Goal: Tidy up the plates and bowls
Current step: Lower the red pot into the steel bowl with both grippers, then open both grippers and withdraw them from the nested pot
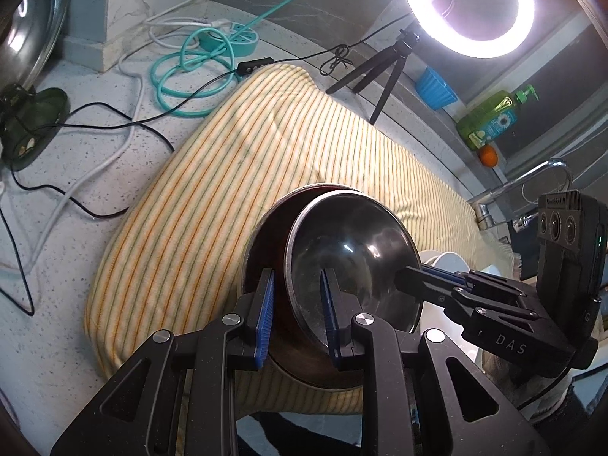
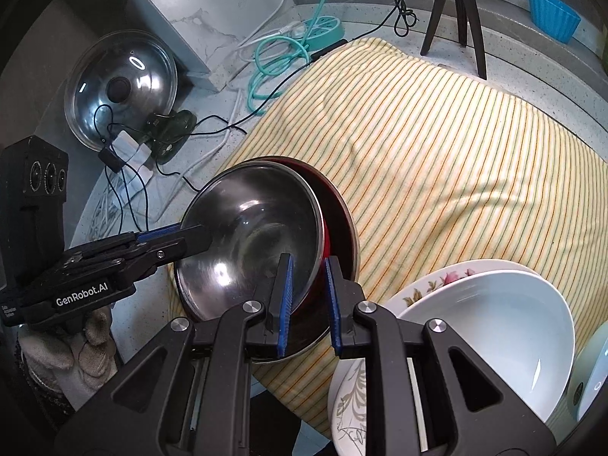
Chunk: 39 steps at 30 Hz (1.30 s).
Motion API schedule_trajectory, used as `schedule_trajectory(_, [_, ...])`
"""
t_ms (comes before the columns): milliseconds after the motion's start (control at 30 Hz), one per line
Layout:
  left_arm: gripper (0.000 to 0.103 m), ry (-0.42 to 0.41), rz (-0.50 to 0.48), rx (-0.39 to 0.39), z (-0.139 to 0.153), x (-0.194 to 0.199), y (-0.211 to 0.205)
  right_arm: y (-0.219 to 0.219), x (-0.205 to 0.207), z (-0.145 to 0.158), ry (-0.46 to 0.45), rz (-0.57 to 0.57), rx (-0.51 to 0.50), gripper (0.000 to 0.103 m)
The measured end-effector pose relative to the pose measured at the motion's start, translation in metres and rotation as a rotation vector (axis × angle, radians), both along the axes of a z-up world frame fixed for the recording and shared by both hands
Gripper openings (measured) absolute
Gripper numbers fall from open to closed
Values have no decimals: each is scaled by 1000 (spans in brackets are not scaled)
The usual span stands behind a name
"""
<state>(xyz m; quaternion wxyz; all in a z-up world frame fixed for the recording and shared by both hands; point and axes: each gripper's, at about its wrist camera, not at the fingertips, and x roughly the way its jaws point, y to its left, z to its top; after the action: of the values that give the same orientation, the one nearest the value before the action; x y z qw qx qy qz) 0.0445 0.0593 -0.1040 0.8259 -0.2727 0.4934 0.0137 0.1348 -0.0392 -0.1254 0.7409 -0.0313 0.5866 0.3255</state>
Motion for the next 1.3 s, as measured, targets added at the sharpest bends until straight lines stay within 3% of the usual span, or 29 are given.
schedule_trajectory(500, [21,23,-7,36,-2,3,-2,4,-2,-5,-9,28,-29,20])
schedule_trajectory(567, [25,21,-8,33,-2,3,-1,3,-2,-5,-11,27,-23,23])
schedule_trajectory(733, [26,5,-4,42,3,4,-2,3,-3,3,-23,24,15,48])
schedule_trajectory(867, [30,-9,-4,38,8,3,-2,2,-5,11,-41,29,33,55])
schedule_trajectory(933, [35,-17,-5,32,12,4,-2,0,-5,14,-45,22,46,63])
schedule_trajectory(967, [40,-22,-5,34,13,4,-2,-2,-5,15,-45,17,57,65])
schedule_trajectory(1100, [43,-37,-1,39,20,5,-3,-11,-3,23,-55,-4,85,66])
schedule_trajectory(1167, [52,-41,-1,40,23,6,-4,-18,-2,28,-61,-24,99,70])
schedule_trajectory(1300, [54,-59,-7,37,29,7,-9,-39,1,38,-81,-74,120,76])
